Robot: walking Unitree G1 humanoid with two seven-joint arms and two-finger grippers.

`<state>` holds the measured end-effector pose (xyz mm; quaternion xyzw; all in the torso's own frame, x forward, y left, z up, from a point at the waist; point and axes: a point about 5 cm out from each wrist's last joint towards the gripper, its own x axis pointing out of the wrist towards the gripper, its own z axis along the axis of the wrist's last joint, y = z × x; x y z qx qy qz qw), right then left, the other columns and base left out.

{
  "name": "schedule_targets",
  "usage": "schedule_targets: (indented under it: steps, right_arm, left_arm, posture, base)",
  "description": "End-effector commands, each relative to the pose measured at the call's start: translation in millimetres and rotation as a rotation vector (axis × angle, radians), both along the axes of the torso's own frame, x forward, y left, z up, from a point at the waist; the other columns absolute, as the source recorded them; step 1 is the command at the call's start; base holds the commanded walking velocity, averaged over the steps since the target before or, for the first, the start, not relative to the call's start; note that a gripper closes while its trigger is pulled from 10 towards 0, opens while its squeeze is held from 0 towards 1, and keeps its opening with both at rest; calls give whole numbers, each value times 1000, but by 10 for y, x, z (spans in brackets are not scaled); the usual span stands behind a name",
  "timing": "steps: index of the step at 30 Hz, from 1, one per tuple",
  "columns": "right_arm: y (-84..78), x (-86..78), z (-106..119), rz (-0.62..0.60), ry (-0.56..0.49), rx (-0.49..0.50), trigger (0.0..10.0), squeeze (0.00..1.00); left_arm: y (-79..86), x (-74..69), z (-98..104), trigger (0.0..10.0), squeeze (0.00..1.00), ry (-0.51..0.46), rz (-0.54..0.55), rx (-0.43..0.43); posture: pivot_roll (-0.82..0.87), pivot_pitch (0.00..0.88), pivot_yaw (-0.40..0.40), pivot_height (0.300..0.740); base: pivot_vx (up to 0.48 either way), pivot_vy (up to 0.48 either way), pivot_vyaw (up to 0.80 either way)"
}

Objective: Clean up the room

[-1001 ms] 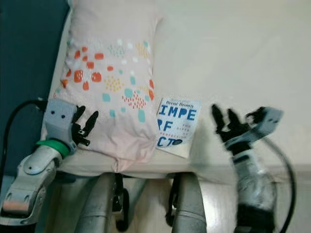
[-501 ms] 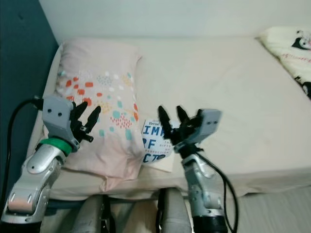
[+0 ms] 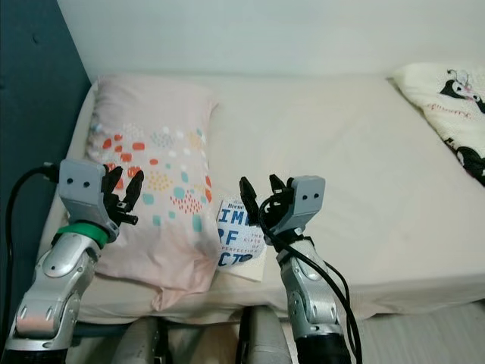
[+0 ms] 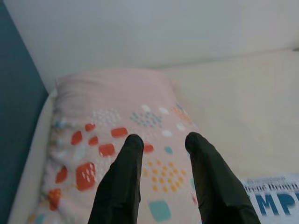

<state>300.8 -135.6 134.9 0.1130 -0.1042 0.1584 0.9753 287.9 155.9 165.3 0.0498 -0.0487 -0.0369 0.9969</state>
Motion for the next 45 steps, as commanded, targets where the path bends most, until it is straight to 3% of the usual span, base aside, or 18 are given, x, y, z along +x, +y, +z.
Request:
schedule_targets:
  steps: [1, 9, 17, 45]
  right_arm:
    - [-14, -8, -49, -11, 12, -7, 10000, 0]
    - [-30, -34, -86, -31, 18, -8, 10000, 0]
    - [-31, -27, -88, -59, 13, -4, 10000, 0]
    - [82, -28, -125, -22, 24, 7, 10000, 0]
  left_arm:
    - [6, 8, -13, 10000, 0, 0, 12, 5]
    - [-36, 52, 9, 10000, 0, -6, 6, 4]
    - [-53, 49, 2, 10000, 0, -7, 1, -11]
    - [-71, -9, 16, 10000, 0, -11, -3, -13]
  posture:
    - [4, 0, -20, 686]
    - [-12, 0, -6, 719]
    - [-14, 0, -2, 724]
    - [1, 0, 3, 724]
  base:
    - [0, 0, 0]
    - [0, 0, 0]
    - [0, 0, 0]
    - [-437, 0, 0]
